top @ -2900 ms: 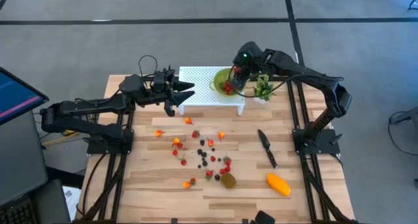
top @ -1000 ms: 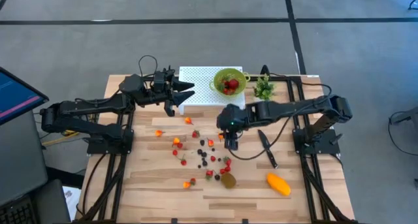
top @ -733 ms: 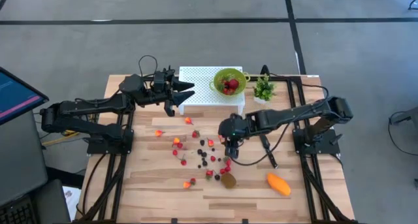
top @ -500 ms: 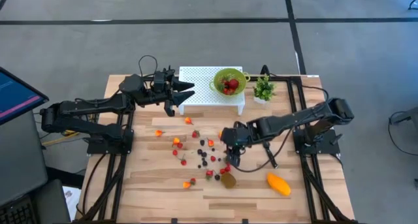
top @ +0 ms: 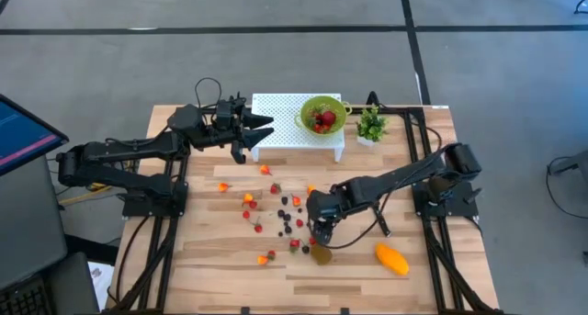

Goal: Pick & Place Fruit
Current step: Put the red strawberry into the green strainer bowl

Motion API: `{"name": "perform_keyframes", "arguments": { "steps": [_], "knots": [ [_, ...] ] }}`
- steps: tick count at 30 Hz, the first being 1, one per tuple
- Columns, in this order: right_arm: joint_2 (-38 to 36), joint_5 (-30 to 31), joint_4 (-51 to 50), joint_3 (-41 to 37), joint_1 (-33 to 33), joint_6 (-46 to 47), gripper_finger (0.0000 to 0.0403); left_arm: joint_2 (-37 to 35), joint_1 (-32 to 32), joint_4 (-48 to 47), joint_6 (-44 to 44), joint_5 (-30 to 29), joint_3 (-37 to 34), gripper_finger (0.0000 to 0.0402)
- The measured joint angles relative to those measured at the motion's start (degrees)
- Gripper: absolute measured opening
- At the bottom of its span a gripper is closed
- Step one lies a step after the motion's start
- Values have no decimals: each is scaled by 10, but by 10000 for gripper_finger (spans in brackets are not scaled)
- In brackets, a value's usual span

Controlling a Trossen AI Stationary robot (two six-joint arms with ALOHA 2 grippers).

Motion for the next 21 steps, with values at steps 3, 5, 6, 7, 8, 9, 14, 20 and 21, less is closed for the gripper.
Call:
{"name": "perform_keyframes", "arguments": {
  "steps": [3,5,6,7,8,9,14,20,21],
  "knots": [
    [21,-25,6,0,0,13,255,0,0,0,0,0,0,159],
    [35,-34,9,0,0,23,255,0,0,0,0,0,0,159],
    [42,-36,10,0,0,28,255,0,0,0,0,0,0,159],
    [49,-36,9,0,0,31,256,0,0,0,0,0,0,159],
    [54,-36,9,0,0,32,256,0,0,0,0,0,0,159],
    [59,-36,12,0,0,32,256,0,0,0,0,0,0,159],
    [87,-36,41,0,-4,38,256,0,0,0,0,0,0,159],
    [88,-30,50,0,-5,38,256,0,0,0,0,0,0,159],
    [88,-27,48,0,-7,38,256,0,0,0,0,0,0,159]
  ]
}}
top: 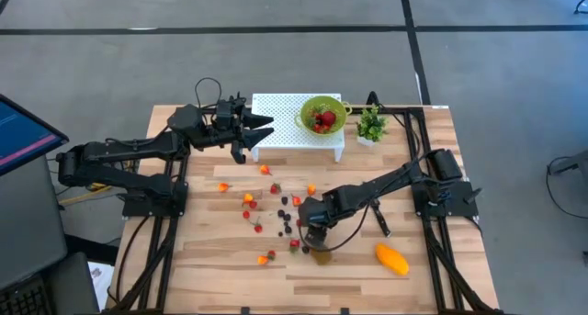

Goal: Pick & Place Fruit
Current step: Put the red strawberry into the green strainer bowl

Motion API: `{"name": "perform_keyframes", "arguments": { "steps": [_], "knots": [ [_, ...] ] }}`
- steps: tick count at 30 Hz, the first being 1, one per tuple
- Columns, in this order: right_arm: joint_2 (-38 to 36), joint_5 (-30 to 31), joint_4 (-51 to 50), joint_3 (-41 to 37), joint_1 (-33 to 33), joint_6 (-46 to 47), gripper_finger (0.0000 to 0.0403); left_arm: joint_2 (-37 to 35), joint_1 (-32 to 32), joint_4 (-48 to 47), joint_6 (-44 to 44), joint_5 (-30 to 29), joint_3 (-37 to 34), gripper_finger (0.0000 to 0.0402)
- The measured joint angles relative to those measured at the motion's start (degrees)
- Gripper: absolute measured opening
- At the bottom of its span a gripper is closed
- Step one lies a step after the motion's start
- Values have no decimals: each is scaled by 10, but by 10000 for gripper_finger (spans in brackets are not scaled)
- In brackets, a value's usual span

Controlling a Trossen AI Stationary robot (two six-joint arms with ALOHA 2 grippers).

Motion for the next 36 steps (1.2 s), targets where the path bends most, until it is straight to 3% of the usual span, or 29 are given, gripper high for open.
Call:
{"name": "perform_keyframes", "arguments": {
  "steps": [13,24,36],
  "knots": [
    [0,8,-54,0,-7,3,256,0,0,0,0,0,0,159],
    [47,15,-80,3,-1,-6,252,0,0,0,0,0,0,159],
    [47,14,-88,2,-3,-41,180,0,0,0,0,0,0,159]
  ]
}}
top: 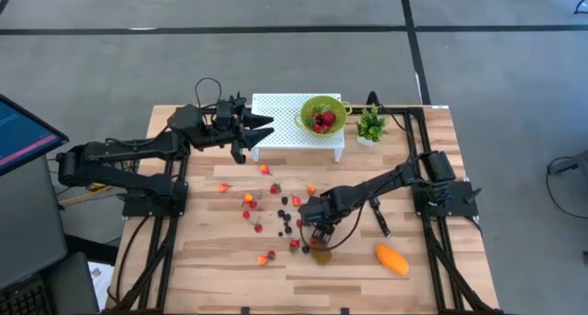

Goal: Pick & Place Fruit
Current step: Put the red strawberry into the green strainer bowl

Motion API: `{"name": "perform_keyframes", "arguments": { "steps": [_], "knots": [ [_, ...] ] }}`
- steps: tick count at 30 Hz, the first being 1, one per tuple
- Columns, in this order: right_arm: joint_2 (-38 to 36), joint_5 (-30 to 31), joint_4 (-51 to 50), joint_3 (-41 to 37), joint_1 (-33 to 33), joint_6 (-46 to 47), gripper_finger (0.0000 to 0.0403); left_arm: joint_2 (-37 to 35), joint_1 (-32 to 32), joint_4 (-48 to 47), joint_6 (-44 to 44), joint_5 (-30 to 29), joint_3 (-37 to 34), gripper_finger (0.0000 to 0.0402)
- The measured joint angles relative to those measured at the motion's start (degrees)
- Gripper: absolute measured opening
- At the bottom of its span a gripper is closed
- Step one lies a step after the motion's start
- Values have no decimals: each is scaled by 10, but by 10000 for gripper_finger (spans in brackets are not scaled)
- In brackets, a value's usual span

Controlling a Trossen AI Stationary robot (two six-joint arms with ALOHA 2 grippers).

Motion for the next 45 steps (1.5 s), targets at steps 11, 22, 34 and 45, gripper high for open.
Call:
{"name": "perform_keyframes", "arguments": {
  "steps": [11,22,34,45],
  "knots": [
    [0,-4,0,-1,-7,-15,112,0,0,0,0,0,0,159],
    [0,3,2,-1,-7,-17,87,0,0,0,0,0,0,159],
    [0,0,12,-1,-12,-19,196,0,0,0,0,0,0,159],
    [0,-6,20,-1,-27,-28,254,0,0,0,0,0,0,159]
  ]
}}
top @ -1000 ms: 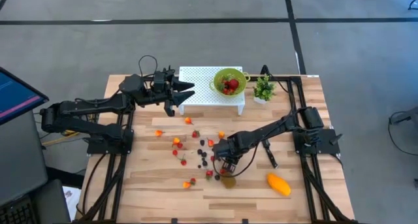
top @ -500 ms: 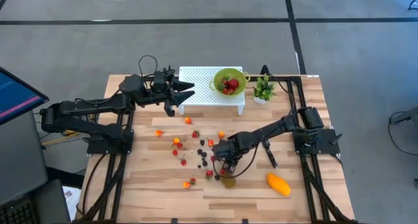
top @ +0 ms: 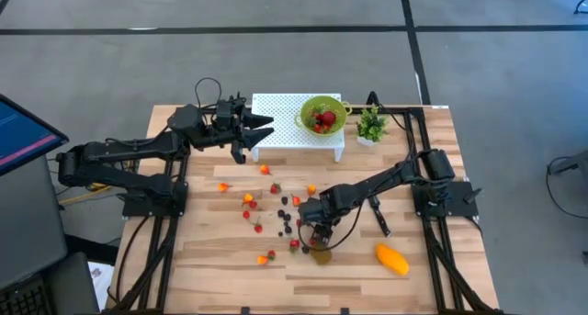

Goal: Pick & Place Fruit
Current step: Put the red strawberry into the green strainer bowl

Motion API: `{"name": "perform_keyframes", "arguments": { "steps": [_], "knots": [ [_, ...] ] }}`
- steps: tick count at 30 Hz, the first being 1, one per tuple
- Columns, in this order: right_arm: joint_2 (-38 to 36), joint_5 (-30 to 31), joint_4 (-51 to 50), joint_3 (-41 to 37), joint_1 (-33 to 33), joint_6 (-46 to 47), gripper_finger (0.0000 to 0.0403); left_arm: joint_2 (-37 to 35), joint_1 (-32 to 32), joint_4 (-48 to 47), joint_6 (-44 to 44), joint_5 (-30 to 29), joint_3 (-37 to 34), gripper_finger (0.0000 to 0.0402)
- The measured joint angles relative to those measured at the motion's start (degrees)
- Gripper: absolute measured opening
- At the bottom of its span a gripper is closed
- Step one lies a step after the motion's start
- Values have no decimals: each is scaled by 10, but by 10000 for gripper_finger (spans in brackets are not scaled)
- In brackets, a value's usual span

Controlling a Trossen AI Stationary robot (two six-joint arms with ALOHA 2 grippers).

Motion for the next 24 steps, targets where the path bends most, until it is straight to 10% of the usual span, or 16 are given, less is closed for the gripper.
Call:
{"name": "perform_keyframes", "arguments": {
  "steps": [24],
  "knots": [
    [0,19,20,-1,-21,46,199,0,0,0,0,0,0,159]
  ]
}}
